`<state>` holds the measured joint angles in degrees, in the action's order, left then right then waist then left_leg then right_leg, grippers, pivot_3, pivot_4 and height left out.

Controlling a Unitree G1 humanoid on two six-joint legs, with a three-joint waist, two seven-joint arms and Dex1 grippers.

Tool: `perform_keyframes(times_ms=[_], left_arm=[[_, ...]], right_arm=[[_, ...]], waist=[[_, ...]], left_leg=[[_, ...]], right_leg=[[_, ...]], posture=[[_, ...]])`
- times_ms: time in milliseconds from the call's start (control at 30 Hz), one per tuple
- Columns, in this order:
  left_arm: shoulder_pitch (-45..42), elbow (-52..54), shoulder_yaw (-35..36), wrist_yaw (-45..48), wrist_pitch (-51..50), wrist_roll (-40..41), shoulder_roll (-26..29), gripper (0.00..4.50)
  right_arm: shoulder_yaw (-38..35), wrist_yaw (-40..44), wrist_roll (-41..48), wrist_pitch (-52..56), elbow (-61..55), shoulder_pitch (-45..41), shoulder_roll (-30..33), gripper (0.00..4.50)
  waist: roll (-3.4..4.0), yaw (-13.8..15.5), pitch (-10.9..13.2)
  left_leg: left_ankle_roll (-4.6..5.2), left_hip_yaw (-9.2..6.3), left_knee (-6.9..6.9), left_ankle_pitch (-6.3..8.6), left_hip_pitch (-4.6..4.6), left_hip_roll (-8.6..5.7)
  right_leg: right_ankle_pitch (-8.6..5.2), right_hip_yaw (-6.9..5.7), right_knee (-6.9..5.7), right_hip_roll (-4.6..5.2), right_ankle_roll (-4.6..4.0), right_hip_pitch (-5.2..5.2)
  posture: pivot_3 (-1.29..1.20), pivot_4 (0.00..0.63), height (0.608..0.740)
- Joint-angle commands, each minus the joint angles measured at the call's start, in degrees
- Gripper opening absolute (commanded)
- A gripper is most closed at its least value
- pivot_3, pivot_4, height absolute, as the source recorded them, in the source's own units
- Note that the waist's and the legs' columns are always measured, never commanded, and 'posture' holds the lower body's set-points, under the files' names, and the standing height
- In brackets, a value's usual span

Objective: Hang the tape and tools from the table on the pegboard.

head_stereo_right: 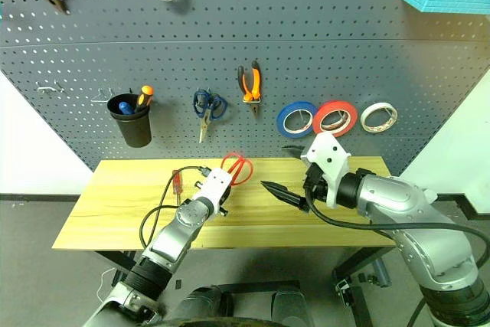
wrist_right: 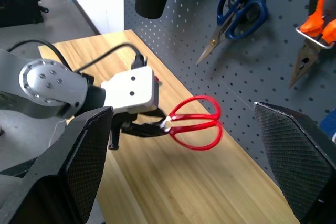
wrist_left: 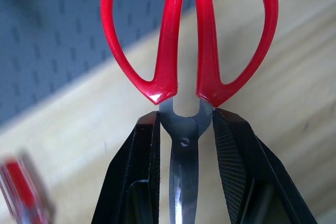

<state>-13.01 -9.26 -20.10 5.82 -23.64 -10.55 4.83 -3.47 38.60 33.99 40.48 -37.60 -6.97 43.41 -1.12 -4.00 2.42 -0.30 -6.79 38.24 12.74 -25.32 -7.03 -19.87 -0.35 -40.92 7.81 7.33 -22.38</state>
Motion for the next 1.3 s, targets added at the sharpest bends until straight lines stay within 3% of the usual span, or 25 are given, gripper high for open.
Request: perform_keyframes(times_ms=[33,333,633,1300], left_arm=[[-0.3,3.0,-1.4,0.6,5.8,-1.7,0.7,1.11],[-0.2,5.9,-2.3,-0.1,15.4,-5.6,3.0,1.11],[2.0,13.4,3.3,-4.5,21.8,-7.6,5.8,1.11],[2.4,15.6,9.8,-7.0,22.3,-7.8,5.0,1.11]], right_arm=[[-0.9,0.4,-0.7,-1.8,0.1,-1.5,0.2,4.50],[-0.9,0.5,-2.1,-3.0,0.9,-1.4,-0.3,4.50],[-1.2,0.7,-3.0,-3.8,1.8,-1.0,-0.2,4.50],[-0.9,2.0,-4.2,-4.6,3.2,-1.8,0.0,4.50]], waist=[[0.01,0.0,0.0],[0.01,0.0,0.0],[0.02,0.0,0.0],[0.02,0.1,0.0]], left_leg=[[0.01,0.00,0.00,0.00,0.00,0.00],[0.03,0.01,0.00,0.00,0.00,0.00],[0.08,0.01,0.00,-0.02,0.00,0.00],[0.12,0.01,0.00,-0.05,0.01,-0.01]], right_leg=[[0.00,0.00,0.01,0.00,0.00,0.00],[0.00,0.00,0.01,0.00,0.00,0.00],[0.00,0.00,0.01,0.00,0.01,-0.01],[0.00,0.00,0.00,-0.03,0.01,0.00]], posture=[[-0.18,0.000,0.680],[-0.18,0.000,0.680],[-0.17,0.000,0.680],[-0.17,0.000,0.680]])
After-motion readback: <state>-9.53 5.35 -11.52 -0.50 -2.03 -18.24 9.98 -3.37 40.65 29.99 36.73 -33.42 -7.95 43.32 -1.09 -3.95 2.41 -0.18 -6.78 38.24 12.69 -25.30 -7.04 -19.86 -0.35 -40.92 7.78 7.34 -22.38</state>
